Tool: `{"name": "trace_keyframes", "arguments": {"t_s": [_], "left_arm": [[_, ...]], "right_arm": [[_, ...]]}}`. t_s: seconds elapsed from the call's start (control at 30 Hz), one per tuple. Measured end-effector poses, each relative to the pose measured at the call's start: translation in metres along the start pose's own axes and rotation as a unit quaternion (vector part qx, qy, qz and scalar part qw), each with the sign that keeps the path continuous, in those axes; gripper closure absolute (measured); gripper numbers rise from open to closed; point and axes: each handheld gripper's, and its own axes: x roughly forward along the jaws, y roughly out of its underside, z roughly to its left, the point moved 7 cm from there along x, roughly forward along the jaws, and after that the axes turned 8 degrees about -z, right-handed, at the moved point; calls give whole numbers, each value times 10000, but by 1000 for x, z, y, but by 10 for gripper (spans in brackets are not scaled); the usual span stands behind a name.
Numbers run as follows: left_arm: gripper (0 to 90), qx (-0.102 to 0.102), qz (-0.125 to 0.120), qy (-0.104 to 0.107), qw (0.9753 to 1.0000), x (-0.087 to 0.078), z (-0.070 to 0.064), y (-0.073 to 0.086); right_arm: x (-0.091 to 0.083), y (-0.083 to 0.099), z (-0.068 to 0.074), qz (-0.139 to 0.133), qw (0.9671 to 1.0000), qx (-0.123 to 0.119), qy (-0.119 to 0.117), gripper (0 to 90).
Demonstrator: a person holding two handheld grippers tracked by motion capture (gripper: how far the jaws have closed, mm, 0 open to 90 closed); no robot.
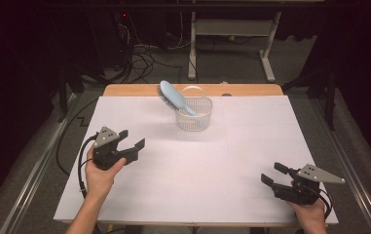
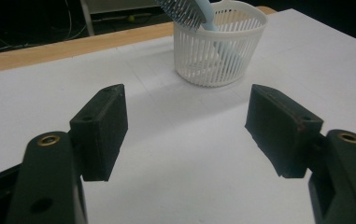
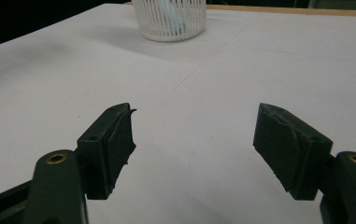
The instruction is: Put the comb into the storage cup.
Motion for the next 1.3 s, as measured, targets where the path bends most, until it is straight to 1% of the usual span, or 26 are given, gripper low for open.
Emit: {"name": "trace_keyframes", "arguments": {"t_s": [0.6, 1.3], "left_arm": [[302, -57, -24, -40, 10000, -7, 2, 7], [302, -113, 5, -100, 9999, -14, 5, 19]], "right_arm": [[0, 0, 0, 5, 10000, -5, -6, 292], [0, 0, 0, 9, 10000, -5, 3, 292]]}}
